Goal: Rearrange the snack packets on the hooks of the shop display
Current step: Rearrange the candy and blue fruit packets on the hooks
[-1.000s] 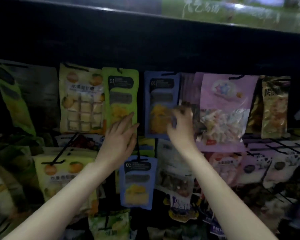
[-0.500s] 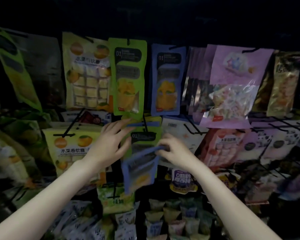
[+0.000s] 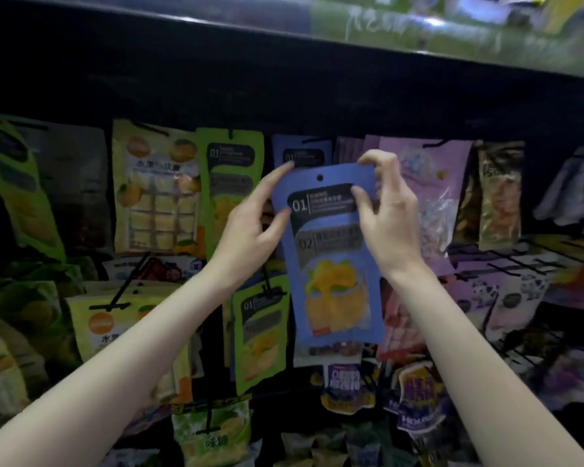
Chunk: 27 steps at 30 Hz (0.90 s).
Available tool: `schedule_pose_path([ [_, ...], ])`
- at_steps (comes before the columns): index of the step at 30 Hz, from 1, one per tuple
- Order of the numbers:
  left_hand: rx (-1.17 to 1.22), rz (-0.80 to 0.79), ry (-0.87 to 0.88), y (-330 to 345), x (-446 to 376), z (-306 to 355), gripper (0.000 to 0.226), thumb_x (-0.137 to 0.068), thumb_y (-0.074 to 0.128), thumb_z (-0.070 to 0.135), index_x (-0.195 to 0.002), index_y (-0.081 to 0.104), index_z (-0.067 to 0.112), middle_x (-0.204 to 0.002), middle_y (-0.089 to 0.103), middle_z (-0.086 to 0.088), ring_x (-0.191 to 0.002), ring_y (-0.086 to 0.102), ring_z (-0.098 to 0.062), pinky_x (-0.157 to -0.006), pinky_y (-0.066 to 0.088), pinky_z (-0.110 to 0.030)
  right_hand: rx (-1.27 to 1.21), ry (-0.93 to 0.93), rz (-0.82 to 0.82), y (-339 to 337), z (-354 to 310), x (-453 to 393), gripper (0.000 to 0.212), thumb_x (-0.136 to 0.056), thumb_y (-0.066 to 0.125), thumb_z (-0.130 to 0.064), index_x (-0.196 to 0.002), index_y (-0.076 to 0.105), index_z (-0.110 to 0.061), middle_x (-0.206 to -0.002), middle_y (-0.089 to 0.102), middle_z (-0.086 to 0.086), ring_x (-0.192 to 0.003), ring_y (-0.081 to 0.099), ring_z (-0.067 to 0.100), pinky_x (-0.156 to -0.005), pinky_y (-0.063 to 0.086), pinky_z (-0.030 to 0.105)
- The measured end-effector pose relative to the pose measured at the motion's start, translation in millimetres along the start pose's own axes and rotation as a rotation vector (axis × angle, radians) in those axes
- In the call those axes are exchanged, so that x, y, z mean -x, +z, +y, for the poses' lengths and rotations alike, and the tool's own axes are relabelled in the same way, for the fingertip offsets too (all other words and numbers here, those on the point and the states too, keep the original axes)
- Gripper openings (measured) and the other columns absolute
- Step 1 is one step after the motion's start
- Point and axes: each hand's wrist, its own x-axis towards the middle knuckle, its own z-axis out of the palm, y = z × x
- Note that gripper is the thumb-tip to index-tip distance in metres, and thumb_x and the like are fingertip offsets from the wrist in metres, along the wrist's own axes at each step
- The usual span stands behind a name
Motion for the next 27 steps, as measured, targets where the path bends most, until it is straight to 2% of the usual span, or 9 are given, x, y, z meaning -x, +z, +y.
schedule_pose_path([
  [3,-0.147,0.022,-0.012,7.3,-29.6,3.0,0.046,-0.098,0.043,0.018,-0.141,0.034,0.031,-0.122,0.042,0.003,-0.104,0.049,-0.006,-0.086,0.046,-0.02,0.026,0.002,0.048,11.9,13.3,-21.7,0.031,-0.091,0.047,-0.001,-0.116,0.063,-0.008,-0.09,0.05,0.006,-0.073,0.049,0.018,-0.064,0.043,0.028],
  [6,-0.226,0.022,-0.096,16.5,-51.3,4.7,0.048,-0.099,0.04,0.023,-0.145,0.027,0.029,-0.136,0.031,-0.003,-0.118,0.045,-0.021,-0.091,0.037,-0.018,0.013,0.058,0.043,21.2,25.4,-36.0,0.037,-0.091,0.044,0.003,-0.12,0.063,-0.009,-0.105,0.054,0.011,-0.092,0.057,0.024,-0.08,0.045,0.017],
  [10,-0.322,0.019,-0.06,27.8,-64.2,5.4,0.051,-0.099,0.041,0.019,-0.147,0.024,0.021,-0.151,0.015,-0.006,-0.136,0.023,-0.019,-0.096,0.019,-0.007,0.025,0.129,0.047,27.4,32.5,-47.0,0.042,-0.09,0.041,0.006,-0.122,0.062,-0.011,-0.123,0.051,0.016,-0.108,0.056,0.03,-0.092,0.048,0.027],
  [14,-0.71,0.008,-0.003,33.6,-67.6,-7.3,0.055,-0.098,0.041,0.025,-0.148,0.018,0.026,-0.157,-0.003,-0.011,-0.143,0.002,-0.032,-0.113,0.015,-0.042,0.015,0.147,0.029,30.1,39.8,-52.9,0.043,-0.09,0.041,0.007,-0.124,0.061,-0.011,-0.12,0.049,0.017,-0.104,0.056,0.03,-0.089,0.049,0.03],
  [16,-0.857,0.012,0.103,35.4,-66.6,-15.3,0.053,-0.097,0.044,0.026,-0.146,0.026,0.024,-0.157,0.0,-0.01,-0.143,0.002,-0.036,-0.11,0.018,-0.054,0.012,0.149,-0.01,31.7,44.2,-51.8,0.043,-0.091,0.041,0.007,-0.126,0.059,-0.012,-0.122,0.047,0.017,-0.105,0.054,0.03,-0.089,0.047,0.028],
  [18,-0.932,-0.047,0.132,38.0,-65.7,-23.3,0.05,-0.094,0.039,0.029,-0.143,0.035,0.02,-0.157,0.007,-0.006,-0.143,0.002,-0.034,-0.11,0.016,-0.055,0.026,0.161,-0.068,34.5,47.0,-53.8,0.045,-0.091,0.041,0.007,-0.129,0.056,-0.013,-0.128,0.044,0.016,-0.11,0.051,0.03,-0.088,0.044,0.027],
  [21,-0.949,-0.167,0.046,38.6,-60.0,-39.4,0.049,-0.098,0.027,0.034,-0.145,0.031,0.021,-0.157,0.008,-0.002,-0.144,-0.006,-0.028,-0.113,0.004,-0.05,0.093,0.206,-0.224,48.8,52.7,-60.3,0.047,-0.091,0.042,0.003,-0.134,0.049,-0.014,-0.139,0.034,0.017,-0.119,0.045,0.034,-0.093,0.043,0.033],
  [24,-0.976,-0.231,-0.075,30.2,-44.7,-59.3,0.048,-0.1,0.025,0.034,-0.147,0.023,0.024,-0.158,0.003,0.0,-0.144,-0.011,-0.025,-0.113,0.0,-0.05,0.141,0.224,-0.365,71.1,58.5,-61.0,0.06,-0.089,0.048,0.004,-0.144,0.032,-0.014,-0.152,0.009,0.017,-0.137,0.022,0.037,-0.108,0.034,0.042],
  [27,-0.92,-0.248,-0.123,16.4,-15.0,-73.4,0.048,-0.098,0.028,0.032,-0.144,0.033,0.02,-0.155,0.019,-0.007,-0.144,0.008,-0.03,-0.112,0.009,-0.051,0.138,0.288,-0.364,80.3,49.1,-39.7,0.064,-0.088,0.054,0.0,-0.144,0.029,-0.015,-0.152,0.002,0.018,-0.141,0.007,0.035,-0.115,0.021,0.043],
])
